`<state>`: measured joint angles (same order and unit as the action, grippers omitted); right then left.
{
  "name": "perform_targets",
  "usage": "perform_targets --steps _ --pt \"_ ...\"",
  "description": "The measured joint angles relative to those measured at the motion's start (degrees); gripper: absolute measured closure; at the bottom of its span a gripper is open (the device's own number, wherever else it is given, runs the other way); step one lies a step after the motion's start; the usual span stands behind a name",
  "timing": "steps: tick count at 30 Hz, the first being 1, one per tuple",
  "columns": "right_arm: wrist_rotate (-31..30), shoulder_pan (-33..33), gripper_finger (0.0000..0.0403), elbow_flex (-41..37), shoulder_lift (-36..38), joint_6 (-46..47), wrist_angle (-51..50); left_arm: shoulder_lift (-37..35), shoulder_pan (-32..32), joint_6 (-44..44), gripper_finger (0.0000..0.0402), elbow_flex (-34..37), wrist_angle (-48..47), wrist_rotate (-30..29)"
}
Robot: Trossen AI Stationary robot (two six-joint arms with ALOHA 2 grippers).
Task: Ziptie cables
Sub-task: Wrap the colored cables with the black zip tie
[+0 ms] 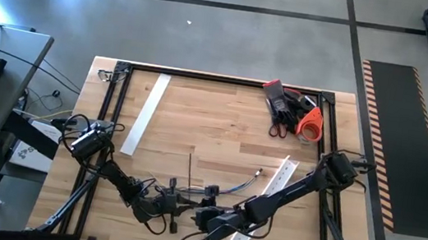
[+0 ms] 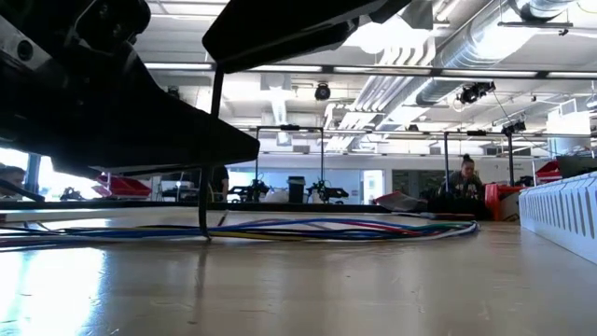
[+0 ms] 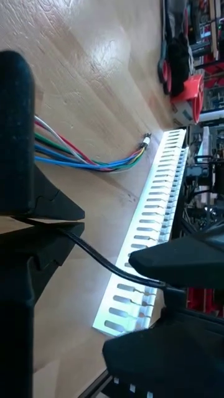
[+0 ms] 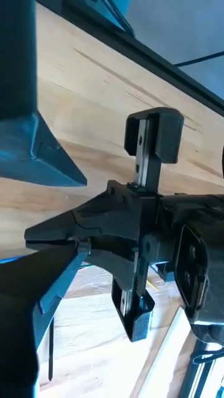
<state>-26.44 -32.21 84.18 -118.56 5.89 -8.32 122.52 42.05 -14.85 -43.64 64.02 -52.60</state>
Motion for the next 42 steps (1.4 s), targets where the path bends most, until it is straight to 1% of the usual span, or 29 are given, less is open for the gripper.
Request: perform_targets --steps 3,7,9,11,16,21,23,28,36,42 --pt "-0.34 0.02 0.0304 0.00 0.00 -1.07 1.00 0.00 0.01 0.00 0.0401 0.00 -0.07 0.02" --pt "-1.82 0.00 0.0378 0.00 0.00 -3.24 4.32 0.00 0.01 0.02 0.0401 0.00 -0.12 0.27" --pt "-4.07 -0.17 0.0394 0.00 0.00 -3.90 4.64 0.00 0.02 0.01 0.0401 -0.02 -0.11 0.42" --pt "-5.24 -0.17 0.0395 0.00 0.00 -3.07 4.15 0.07 0.03 0.02 0.0401 -0.01 0.20 0.42" --pt "-4.54 -0.11 0.0401 0.00 0.00 -0.93 2.58 0.07 0.52 1.08 0.0389 -0.02 1.51 -0.29" --pt "-4.56 -0.09 0.0402 0.00 0.00 -0.46 2.45 0.07 1.37 5.98 0.0381 -0.02 6.08 -2.66" --pt "-4.55 -0.10 0.0402 0.00 0.00 -0.35 2.39 0.07 1.54 7.86 0.0383 -0.07 6.82 -2.78" --pt "-4.54 -0.07 0.0402 0.00 0.00 -0.30 2.24 0.07 1.55 8.01 0.0399 -0.07 6.94 -2.80" --pt "-4.32 -0.04 0.0403 -0.02 0.00 1.62 0.71 0.07 2.83 11.02 0.0401 -0.07 9.91 -3.33" --pt "-4.34 -0.04 0.0403 -0.04 0.00 1.76 0.72 0.07 3.07 10.69 0.0401 -0.11 9.53 -4.32"
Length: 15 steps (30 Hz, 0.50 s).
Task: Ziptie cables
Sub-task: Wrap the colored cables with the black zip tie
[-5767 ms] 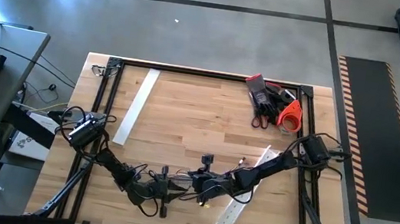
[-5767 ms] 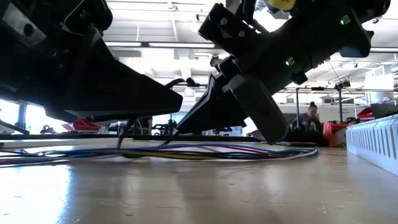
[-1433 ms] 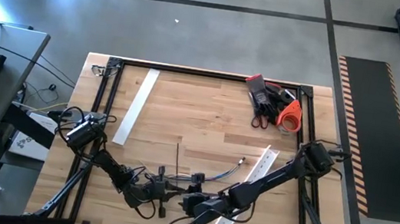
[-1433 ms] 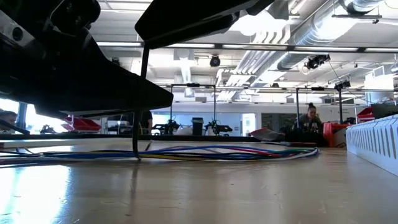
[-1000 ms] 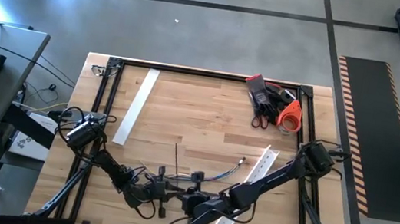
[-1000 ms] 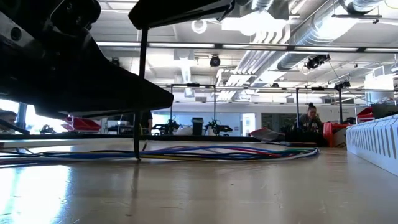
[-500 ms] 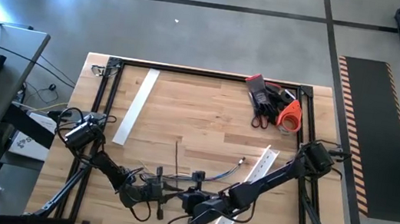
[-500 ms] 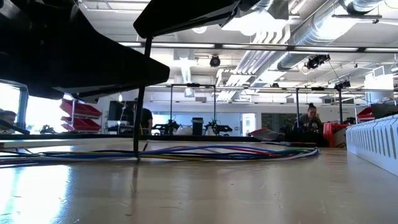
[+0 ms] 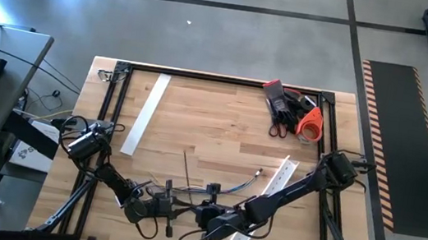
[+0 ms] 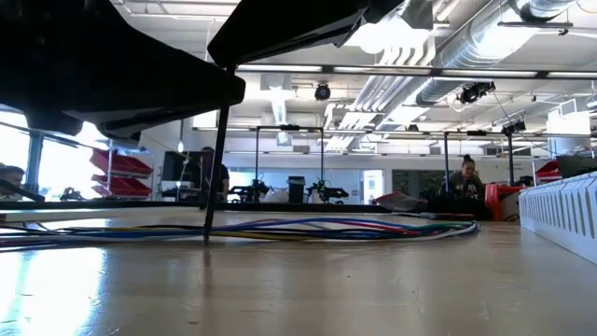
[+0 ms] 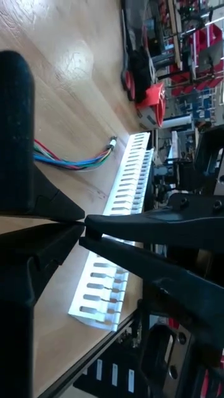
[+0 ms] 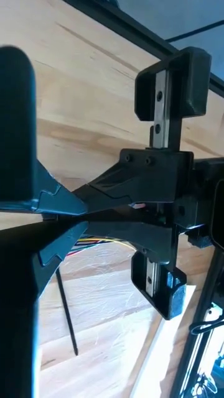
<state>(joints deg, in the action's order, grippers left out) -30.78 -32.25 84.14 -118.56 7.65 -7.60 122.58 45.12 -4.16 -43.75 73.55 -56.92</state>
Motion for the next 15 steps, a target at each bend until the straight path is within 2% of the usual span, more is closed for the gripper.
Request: perform_targets --steps 8,15 --pt "-0.62 0.00 0.0391 -0.05 -0.04 -1.09 0.62 0.00 -0.11 -3.40 0.0401 0.00 -3.03 0.86" --pt "-0.69 0.02 0.0314 -0.07 2.24 -0.15 -1.06 0.00 0.11 -5.73 0.0401 0.00 -4.91 2.51"
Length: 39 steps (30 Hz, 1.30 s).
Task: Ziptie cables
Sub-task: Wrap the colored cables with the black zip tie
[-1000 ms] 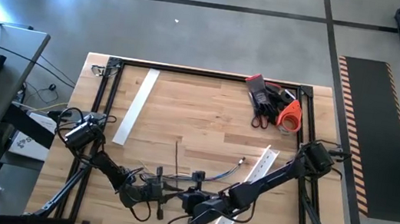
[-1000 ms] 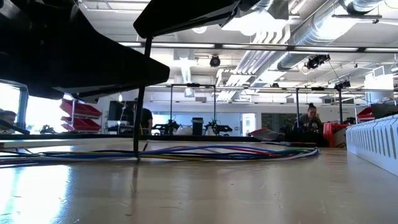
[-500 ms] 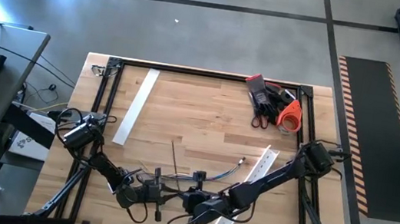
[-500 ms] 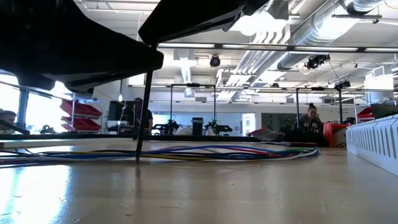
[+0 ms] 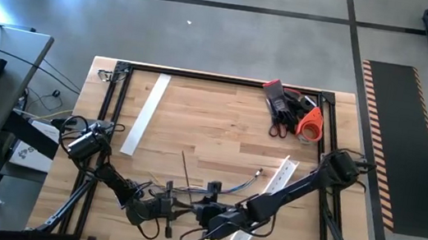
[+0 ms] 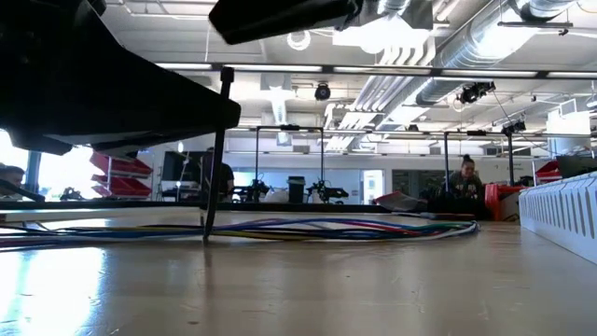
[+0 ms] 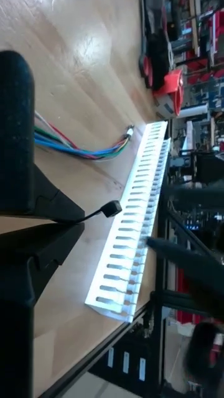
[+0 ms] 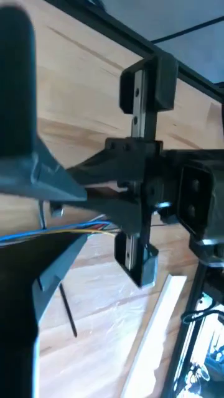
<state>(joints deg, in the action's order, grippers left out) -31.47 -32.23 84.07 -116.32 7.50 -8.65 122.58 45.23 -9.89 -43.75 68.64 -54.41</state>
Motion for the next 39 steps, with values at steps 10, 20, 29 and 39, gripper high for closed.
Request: perform_targets --steps 10,20,29,39 --pt "4.16 6.75 0.0220 -5.57 1.86 6.83 3.70 0.00 1.55 -0.59 0.0401 0.02 -5.25 4.34" --pt "18.11 23.75 0.0198 -18.37 -2.89 18.34 23.00 0.00 2.25 -0.54 0.0402 0.02 -8.02 6.33" --pt "33.96 29.09 0.0182 -18.12 -10.12 19.51 36.22 0.00 2.25 -1.48 0.0402 0.04 -8.89 6.99" --pt "36.10 27.40 0.0270 -18.09 -10.72 16.28 36.52 0.00 2.45 -1.78 0.0401 0.04 -8.93 6.97"
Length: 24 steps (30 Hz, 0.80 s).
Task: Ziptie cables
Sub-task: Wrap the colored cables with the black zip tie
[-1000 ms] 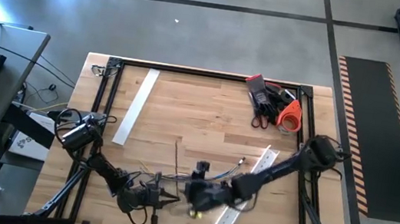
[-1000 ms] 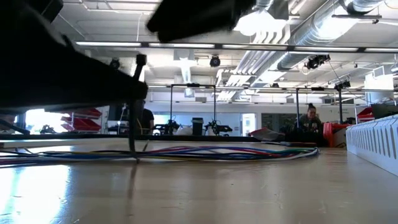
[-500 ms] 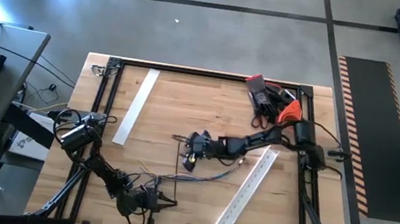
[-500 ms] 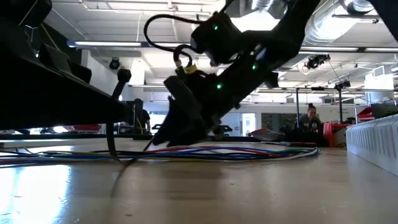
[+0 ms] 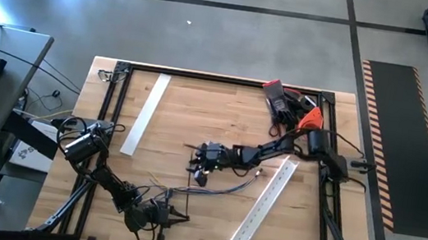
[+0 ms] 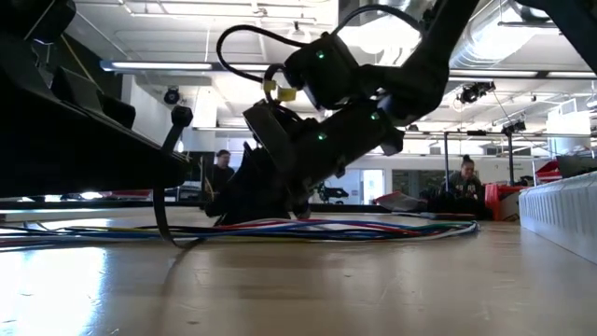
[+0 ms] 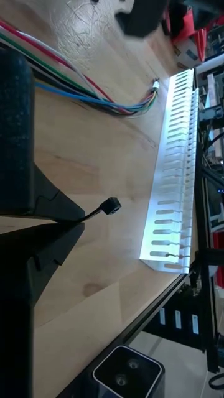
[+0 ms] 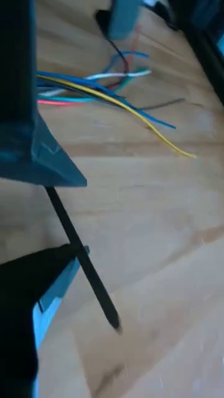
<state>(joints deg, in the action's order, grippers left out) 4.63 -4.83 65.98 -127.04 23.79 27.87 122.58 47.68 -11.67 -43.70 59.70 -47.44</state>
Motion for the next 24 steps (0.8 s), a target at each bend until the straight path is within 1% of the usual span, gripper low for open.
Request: perform_targets --steps 2,6,7,12,16,20,24 --pt "-0.32 -0.65 0.0302 -0.01 -0.04 -1.18 0.05 0.00 0.00 -0.12 0.0402 0.00 0.00 0.00" --pt "-2.05 -2.18 0.0380 -0.07 -0.07 -3.33 -0.19 0.00 0.07 -0.23 0.0401 0.00 0.17 -0.61" --pt "-2.86 -2.62 0.0390 -0.07 -0.09 -4.14 -0.19 0.00 0.15 -0.29 0.0401 0.00 0.21 -1.17" --pt "-9.21 -5.99 0.0401 -0.16 0.79 -9.03 -1.43 0.00 1.17 -3.24 0.0401 0.00 0.64 -5.83" --pt "-19.27 -10.44 0.0403 -0.27 2.37 -15.50 -2.47 0.00 2.05 -3.44 0.0402 -0.01 2.55 -10.00" --pt "-31.16 -15.44 0.0403 0.73 2.92 -24.15 -3.48 0.00 2.38 -0.58 0.0401 0.87 8.09 -10.78" --pt "-37.14 -19.55 0.0403 3.90 2.91 -32.29 -6.63 0.00 2.30 1.60 0.0401 3.61 16.29 -10.68"
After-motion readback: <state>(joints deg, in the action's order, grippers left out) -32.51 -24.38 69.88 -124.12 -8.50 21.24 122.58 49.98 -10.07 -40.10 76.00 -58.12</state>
